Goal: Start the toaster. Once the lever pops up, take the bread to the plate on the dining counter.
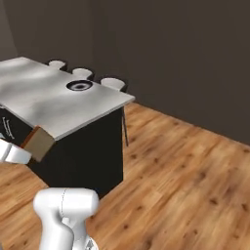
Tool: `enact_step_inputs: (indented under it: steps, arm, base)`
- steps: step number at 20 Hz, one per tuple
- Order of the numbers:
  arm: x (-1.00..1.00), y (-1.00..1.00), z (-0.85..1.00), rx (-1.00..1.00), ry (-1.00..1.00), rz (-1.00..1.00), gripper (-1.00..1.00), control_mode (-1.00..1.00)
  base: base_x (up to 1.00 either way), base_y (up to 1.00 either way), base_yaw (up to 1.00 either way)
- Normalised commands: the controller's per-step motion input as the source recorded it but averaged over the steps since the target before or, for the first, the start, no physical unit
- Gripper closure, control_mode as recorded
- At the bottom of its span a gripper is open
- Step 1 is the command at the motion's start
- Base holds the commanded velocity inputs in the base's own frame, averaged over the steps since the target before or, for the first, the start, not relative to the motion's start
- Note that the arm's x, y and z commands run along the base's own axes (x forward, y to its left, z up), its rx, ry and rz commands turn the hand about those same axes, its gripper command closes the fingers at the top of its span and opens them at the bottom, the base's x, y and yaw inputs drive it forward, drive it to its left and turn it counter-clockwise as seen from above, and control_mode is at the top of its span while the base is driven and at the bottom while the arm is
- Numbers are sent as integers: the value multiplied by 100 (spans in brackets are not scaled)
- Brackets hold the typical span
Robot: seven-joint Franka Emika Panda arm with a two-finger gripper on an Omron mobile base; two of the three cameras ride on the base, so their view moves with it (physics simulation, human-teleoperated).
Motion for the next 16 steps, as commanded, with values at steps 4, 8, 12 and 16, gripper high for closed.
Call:
enact_step_inputs:
  steps: [4,8,12,16]
  arm:
    - [0,0,0,0,0,0,100,100]
    - [0,0,0,0,0,0,100,100]
    - [0,0,0,0,0,0,100,100]
    - [0,0,0,0,0,0,100,100]
  base:
    - [100,0,32]
    - [100,-7,45]
    - [100,-12,47]
    - [98,-30,42]
